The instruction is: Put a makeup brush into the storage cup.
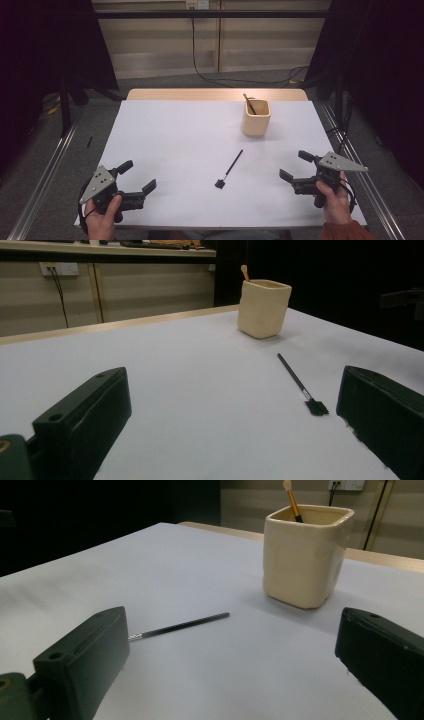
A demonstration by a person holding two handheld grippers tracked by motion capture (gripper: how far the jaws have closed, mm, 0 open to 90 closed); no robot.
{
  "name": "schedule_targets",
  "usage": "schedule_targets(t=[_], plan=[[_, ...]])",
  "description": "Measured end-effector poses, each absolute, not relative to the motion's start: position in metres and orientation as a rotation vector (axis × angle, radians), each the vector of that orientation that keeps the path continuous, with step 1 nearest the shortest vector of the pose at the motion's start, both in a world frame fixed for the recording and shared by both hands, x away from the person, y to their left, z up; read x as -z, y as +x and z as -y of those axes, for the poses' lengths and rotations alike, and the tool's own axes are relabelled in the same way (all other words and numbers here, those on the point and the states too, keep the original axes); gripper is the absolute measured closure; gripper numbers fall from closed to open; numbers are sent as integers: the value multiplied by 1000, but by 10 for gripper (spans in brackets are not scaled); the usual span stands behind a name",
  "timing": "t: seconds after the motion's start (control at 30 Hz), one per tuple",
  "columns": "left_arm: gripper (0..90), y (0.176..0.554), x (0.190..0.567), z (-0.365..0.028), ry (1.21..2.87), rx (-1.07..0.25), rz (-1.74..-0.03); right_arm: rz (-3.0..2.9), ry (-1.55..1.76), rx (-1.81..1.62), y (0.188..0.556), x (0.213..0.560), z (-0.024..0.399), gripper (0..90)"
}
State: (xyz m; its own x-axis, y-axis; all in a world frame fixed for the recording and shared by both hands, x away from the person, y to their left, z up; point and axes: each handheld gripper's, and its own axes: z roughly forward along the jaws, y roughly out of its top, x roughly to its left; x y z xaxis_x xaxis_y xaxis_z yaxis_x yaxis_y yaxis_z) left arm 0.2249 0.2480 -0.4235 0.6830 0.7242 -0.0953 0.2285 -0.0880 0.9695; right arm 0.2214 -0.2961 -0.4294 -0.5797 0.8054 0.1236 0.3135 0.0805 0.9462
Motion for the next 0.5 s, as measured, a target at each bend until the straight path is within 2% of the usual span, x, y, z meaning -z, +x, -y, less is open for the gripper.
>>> schedule_targets(t=[0.5], plan=[[11, 226, 424, -247, 1648, -518, -805, -1977, 1020, -1548, 250, 417, 270, 3]])
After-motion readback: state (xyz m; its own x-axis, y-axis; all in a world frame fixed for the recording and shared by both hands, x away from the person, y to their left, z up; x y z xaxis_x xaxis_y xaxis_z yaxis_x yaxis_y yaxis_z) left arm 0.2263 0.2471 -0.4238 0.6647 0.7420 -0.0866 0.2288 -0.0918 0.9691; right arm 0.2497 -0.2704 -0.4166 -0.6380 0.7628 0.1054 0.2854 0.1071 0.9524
